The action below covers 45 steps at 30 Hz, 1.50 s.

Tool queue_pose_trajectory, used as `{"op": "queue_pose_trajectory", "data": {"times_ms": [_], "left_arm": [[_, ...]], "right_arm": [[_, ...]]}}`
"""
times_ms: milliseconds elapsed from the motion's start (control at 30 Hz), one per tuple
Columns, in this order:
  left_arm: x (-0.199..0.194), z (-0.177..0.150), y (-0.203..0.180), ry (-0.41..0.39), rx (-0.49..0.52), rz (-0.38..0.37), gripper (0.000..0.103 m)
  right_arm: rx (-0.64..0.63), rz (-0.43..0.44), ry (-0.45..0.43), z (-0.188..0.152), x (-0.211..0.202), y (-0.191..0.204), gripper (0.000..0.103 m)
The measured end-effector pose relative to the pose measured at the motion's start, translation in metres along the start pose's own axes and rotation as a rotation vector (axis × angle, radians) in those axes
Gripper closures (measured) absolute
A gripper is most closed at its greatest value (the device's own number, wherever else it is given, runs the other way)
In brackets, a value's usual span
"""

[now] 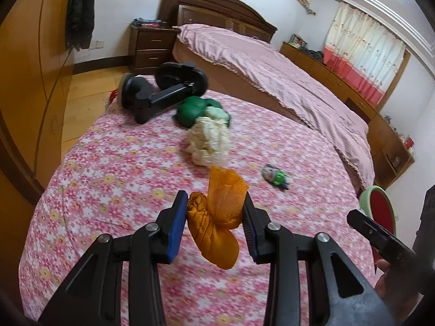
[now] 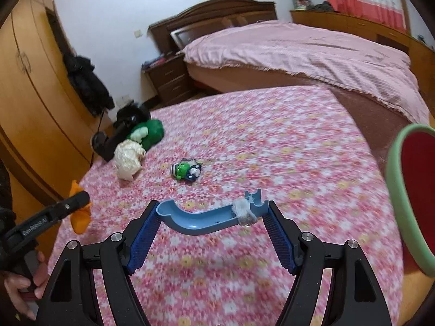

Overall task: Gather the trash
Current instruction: 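Carry the cloth in the left gripper over the red bucket while the right carries the blue piece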

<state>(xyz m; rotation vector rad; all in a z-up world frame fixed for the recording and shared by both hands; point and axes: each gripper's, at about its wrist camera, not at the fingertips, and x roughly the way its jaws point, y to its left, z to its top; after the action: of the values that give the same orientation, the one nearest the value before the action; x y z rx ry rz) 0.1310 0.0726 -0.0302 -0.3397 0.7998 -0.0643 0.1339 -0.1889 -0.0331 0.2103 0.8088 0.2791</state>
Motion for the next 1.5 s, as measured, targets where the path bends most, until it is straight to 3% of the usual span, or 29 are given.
{"op": "queue_pose_trajectory", "data": {"times_ms": [767, 1500], "left_arm": [[-0.045, -0.020, -0.117, -0.007, 0.201, -0.209, 0.064], [0.007, -0.036, -0.264, 0.098, 0.454, -0.378, 0.064]], "right_arm": [[0.201, -0.098, -0.166, -0.026, -0.116, -0.071, 0.026], [0.373, -0.225, -0.233, -0.027, -0.152, -0.181, 0.026]]}}
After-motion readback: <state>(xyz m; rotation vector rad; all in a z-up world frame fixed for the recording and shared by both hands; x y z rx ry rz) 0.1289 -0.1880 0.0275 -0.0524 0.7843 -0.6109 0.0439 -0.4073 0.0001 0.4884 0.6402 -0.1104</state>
